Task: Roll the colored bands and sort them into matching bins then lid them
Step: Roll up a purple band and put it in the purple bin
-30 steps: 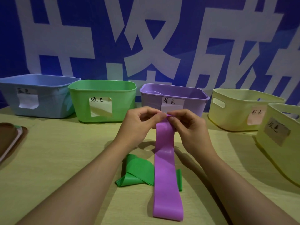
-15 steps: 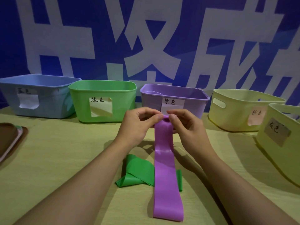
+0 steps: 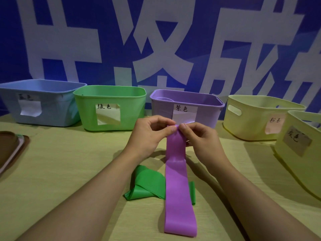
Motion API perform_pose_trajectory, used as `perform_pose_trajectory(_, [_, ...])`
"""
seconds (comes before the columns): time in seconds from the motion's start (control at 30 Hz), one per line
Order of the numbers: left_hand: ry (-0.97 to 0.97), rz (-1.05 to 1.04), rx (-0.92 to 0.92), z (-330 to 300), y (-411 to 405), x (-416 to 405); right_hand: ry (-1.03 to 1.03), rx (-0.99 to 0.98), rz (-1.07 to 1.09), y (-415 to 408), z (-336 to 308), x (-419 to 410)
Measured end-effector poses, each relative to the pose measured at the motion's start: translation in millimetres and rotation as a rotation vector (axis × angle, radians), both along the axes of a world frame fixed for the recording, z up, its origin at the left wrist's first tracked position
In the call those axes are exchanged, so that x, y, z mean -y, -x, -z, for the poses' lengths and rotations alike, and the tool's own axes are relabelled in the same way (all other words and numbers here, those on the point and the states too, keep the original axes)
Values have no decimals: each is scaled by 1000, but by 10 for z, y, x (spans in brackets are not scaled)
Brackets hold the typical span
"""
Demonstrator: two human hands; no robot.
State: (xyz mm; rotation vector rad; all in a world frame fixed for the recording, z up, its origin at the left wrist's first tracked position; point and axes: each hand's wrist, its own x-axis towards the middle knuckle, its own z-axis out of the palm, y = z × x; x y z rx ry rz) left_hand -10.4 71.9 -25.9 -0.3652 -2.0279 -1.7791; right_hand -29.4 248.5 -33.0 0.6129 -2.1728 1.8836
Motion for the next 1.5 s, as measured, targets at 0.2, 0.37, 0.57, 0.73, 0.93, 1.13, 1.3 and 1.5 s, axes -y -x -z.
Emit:
perform_pose_trajectory(0.2, [-3,6,4,-1,-10,-3,25,-3,-26,38,22,0])
perform_pose_trajectory(0.37, [18,35,20,3,-2,9,24,-39,-38,57,32,-15])
perform_pose_trajectory(0.57, [-16,0,121,14,8,-37,16,-81,-74,57,33,-10])
perform_pose_trajectory(0.73, [27,-51,138,16,9,-33,1,-93,-70,51,33,0])
perform_pose_trajectory(0.93, [-24,-30,118,-8,-3,-49,-1,-77,-50,42,50,19])
perform_pose_trajectory(1.13, [-24,-4,101,5,-1,-32,-2,-41,-18,23,20,5])
perform_pose_trajectory(1.3, [-33,17,85,5,-10,-53,-21,40,3,-27,0,19])
perform_pose_trajectory(1.5, [-23,23,65,5,-1,-31,-20,64,20,-40,-26,28])
